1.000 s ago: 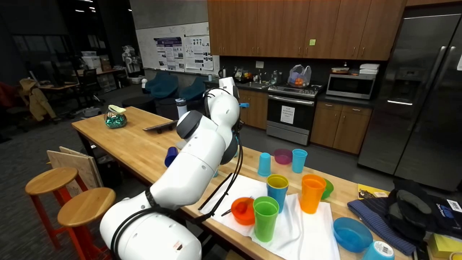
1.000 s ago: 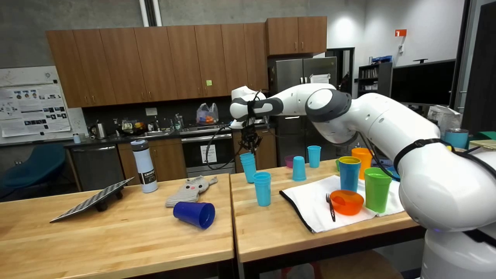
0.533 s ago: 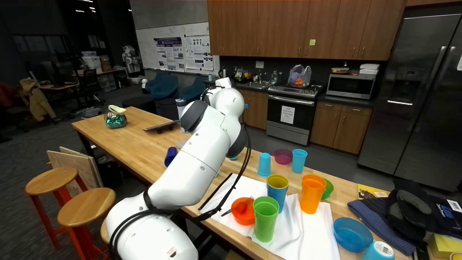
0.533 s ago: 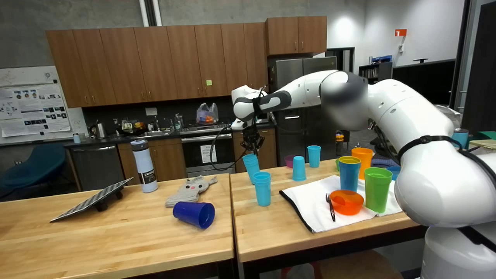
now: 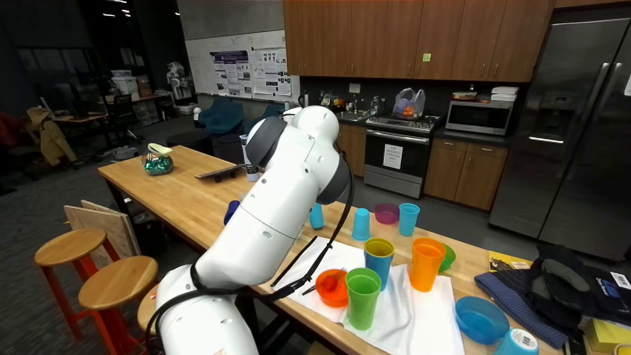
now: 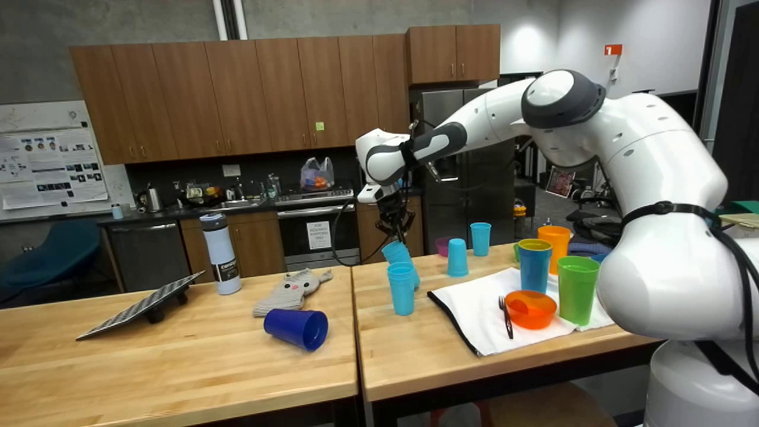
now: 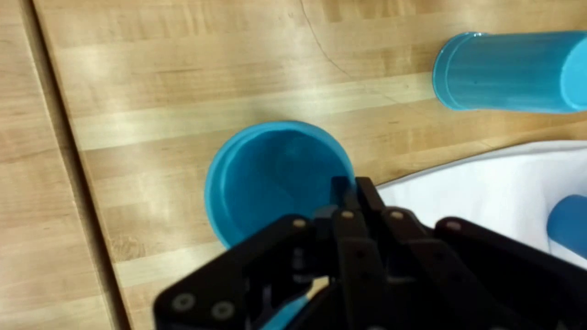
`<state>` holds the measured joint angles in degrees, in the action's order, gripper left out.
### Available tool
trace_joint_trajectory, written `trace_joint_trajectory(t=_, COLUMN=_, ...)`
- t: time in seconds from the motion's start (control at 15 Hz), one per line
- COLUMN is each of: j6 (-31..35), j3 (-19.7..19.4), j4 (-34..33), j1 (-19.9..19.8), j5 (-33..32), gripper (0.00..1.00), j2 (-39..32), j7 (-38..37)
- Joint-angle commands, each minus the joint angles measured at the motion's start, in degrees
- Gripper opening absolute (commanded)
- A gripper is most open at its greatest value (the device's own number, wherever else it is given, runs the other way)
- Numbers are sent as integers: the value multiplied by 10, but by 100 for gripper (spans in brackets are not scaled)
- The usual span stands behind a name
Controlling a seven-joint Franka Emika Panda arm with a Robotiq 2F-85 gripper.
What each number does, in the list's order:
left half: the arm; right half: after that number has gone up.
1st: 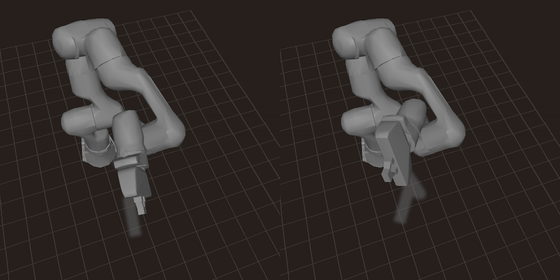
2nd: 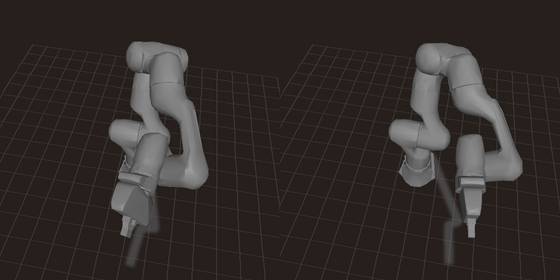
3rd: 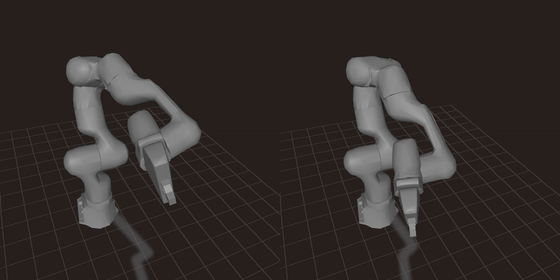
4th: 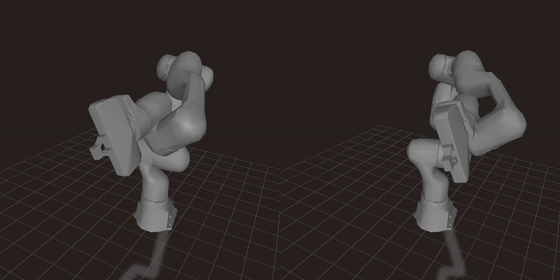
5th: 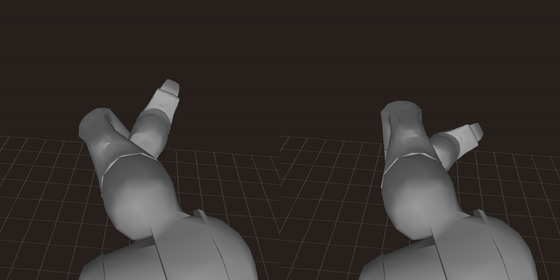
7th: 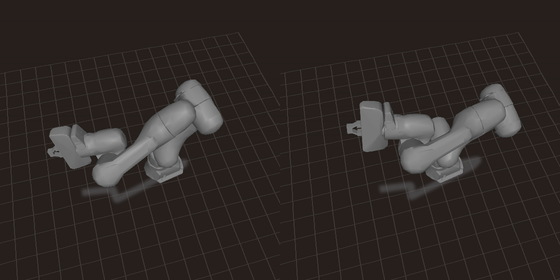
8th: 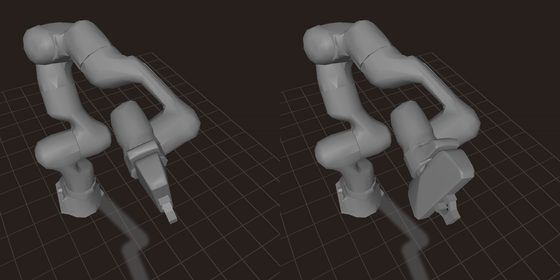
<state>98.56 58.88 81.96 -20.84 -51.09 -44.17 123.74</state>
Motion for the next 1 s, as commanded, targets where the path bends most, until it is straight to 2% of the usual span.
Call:
trace_joint_trajectory(t=0.0, j6=33, j3=55, j4=145, j1=-96, j5=25, gripper=2, j2=86, j7=-60)
trace_joint_trajectory(t=0.27, j6=57, j3=139, j4=276, j1=-208, j5=48, gripper=2, j2=159, j7=-106)
trace_joint_trajectory(t=0.53, j6=125, j3=263, j4=402, j1=-363, j5=93, gripper=2, j2=226, j7=-134)
trace_joint_trajectory(t=0.8, j6=177, j3=408, j4=476, j1=-525, j5=75, gripper=2, j2=219, j7=-191)
trace_joint_trajectory(t=0.93, j6=193, j3=466, j4=502, j1=-590, j5=55, gripper=2, j2=204, j7=-255)
